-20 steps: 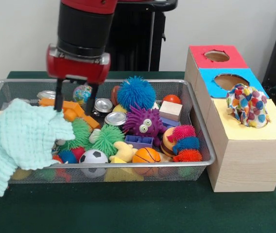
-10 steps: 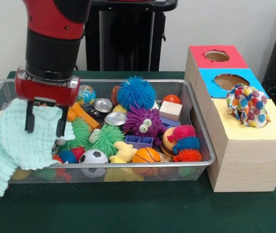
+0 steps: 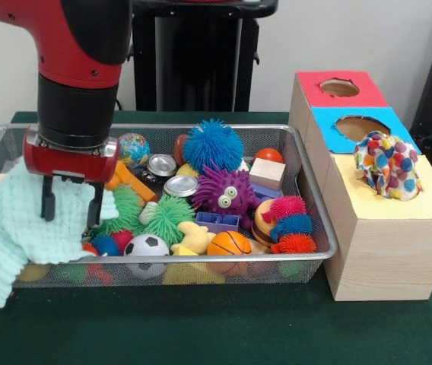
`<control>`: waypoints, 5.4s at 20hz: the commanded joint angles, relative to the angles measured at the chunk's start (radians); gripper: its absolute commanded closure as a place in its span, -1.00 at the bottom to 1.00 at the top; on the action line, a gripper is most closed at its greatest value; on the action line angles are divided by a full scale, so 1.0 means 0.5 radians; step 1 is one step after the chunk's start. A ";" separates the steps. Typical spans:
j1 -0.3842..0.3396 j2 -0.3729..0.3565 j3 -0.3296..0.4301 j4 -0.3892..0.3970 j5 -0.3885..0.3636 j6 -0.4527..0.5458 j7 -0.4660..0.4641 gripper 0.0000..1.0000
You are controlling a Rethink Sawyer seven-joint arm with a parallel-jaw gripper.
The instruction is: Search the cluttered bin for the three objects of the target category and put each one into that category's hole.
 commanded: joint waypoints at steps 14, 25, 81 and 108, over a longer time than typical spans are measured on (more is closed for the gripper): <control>0.015 0.047 0.213 0.172 0.089 -0.024 0.260 -1.00; 0.062 0.044 0.202 0.237 0.200 0.064 0.306 -1.00; 0.318 -0.123 -0.537 0.042 0.007 0.630 -0.085 -1.00; 0.071 0.152 -0.278 -0.209 -0.110 0.038 0.035 -1.00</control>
